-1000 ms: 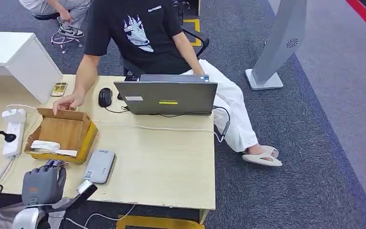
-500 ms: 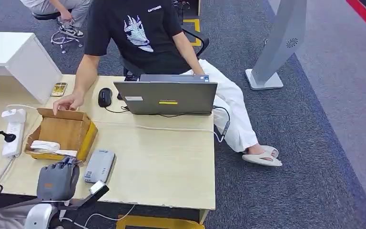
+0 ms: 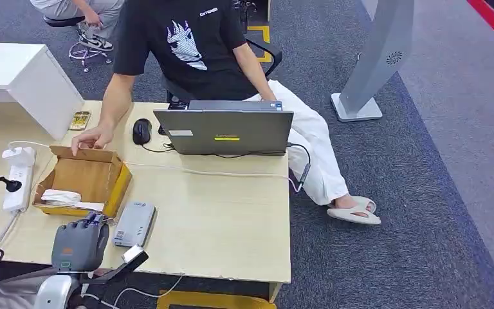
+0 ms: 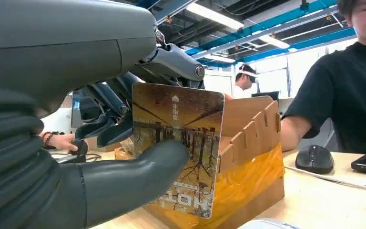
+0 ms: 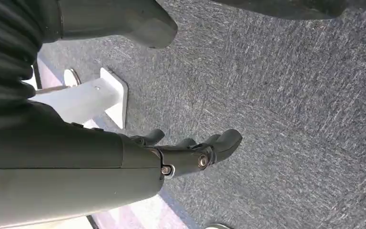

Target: Pass the card to the sensor for recognition and then transmit it.

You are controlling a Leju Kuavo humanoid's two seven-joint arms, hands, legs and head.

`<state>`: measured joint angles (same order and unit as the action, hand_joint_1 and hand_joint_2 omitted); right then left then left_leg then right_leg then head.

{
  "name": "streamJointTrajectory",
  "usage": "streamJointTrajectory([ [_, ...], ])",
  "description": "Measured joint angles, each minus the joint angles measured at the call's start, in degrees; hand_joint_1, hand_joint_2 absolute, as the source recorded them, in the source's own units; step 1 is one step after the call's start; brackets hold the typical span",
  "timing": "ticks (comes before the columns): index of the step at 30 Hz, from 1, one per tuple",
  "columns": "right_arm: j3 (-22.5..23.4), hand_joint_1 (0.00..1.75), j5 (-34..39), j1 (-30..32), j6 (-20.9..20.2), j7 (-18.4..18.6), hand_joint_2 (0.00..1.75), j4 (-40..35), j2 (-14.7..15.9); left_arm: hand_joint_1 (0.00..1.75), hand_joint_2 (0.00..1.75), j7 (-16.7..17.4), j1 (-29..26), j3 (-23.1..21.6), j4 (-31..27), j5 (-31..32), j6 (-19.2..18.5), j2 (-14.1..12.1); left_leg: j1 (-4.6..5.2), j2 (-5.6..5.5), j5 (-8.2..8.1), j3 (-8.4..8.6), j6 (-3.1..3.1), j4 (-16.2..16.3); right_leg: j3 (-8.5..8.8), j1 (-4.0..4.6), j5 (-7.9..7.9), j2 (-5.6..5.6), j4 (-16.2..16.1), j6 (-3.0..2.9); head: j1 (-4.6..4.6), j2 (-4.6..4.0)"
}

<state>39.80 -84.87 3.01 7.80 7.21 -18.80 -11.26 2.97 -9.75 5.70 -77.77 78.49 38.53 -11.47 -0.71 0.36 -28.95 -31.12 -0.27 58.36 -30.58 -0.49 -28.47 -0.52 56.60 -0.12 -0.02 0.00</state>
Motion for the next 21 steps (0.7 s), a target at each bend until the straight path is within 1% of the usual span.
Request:
streamJointTrajectory([
  [4, 0.0, 0.0, 0.0, 0.0, 0.0, 0.02, 1.75, 0.0, 0.0, 1.75, 1.75, 0.26, 0.01, -0.02, 0.0, 0.22, 0.02, -0.02, 0.0, 0.0, 0.0, 0.0, 0.0, 0.0, 0.0, 0.0, 0.0, 0.0, 0.0, 0.0, 0.0, 0.0],
  [10, -0.81, 0.0, 0.17, -0.03, 0.06, 0.35, 1.75, 0.18, 0.09, 1.75, 1.75, 3.04, 1.02, -1.44, 1.38, 1.25, 0.81, -0.15, 0.0, 0.0, 0.0, 0.0, 0.0, 0.0, 0.0, 0.0, 0.0, 0.0, 0.0, 0.0, 0.0, 0.0],
  [12, -1.12, 0.0, 0.24, -0.07, 0.2, 0.37, 1.75, 0.33, 0.17, 1.75, 1.75, 3.39, 1.59, -1.88, 1.99, 0.46, 0.08, -0.33, 0.0, 0.0, 0.0, 0.0, 0.0, 0.0, 0.0, 0.0, 0.0, 0.0, 0.0, 0.0, 0.0, 0.0],
  [16, -1.38, 0.0, 0.59, -0.23, 0.5, 0.61, 1.75, 0.5, 0.28, 1.75, 1.75, 3.54, 2.63, -3.04, 2.62, -4.29, -6.85, -0.83, 0.0, 0.01, 0.0, 0.01, 0.0, 0.0, -0.01, 0.0, 0.0, 0.01, 0.0, 0.0, -0.02, 0.0],
  [19, -1.4, 0.0, 1.36, -0.24, 0.42, 0.66, 1.75, 0.5, 0.31, 1.75, 1.75, 3.28, 4.57, -3.67, 2.12, -12.99, -18.11, -1.29, 0.01, -0.15, 0.02, 0.04, 0.01, 0.0, 0.12, 0.0, -0.01, -0.18, 0.0, -0.01, 0.02, 0.0],
  [20, -1.42, 0.0, 1.38, -0.25, 0.26, 0.66, 1.75, 0.44, 0.31, 1.75, 1.75, 3.28, 5.09, -3.76, 1.75, -14.36, -20.64, -1.46, 0.02, -0.16, 0.02, 0.08, 0.01, 0.0, 0.17, -0.01, -0.01, -0.19, 0.0, -0.01, 0.0, 0.0],
  [21, -1.42, 0.0, 1.38, -0.23, 0.09, 0.66, 1.75, 0.37, 0.33, 1.75, 1.75, 3.3, 5.48, -3.85, 1.53, -14.84, -21.75, -1.7, 0.02, -0.14, 0.02, 0.11, 0.01, 0.0, 0.19, -0.01, -0.01, -0.17, 0.01, -0.01, -0.02, 0.0],
])
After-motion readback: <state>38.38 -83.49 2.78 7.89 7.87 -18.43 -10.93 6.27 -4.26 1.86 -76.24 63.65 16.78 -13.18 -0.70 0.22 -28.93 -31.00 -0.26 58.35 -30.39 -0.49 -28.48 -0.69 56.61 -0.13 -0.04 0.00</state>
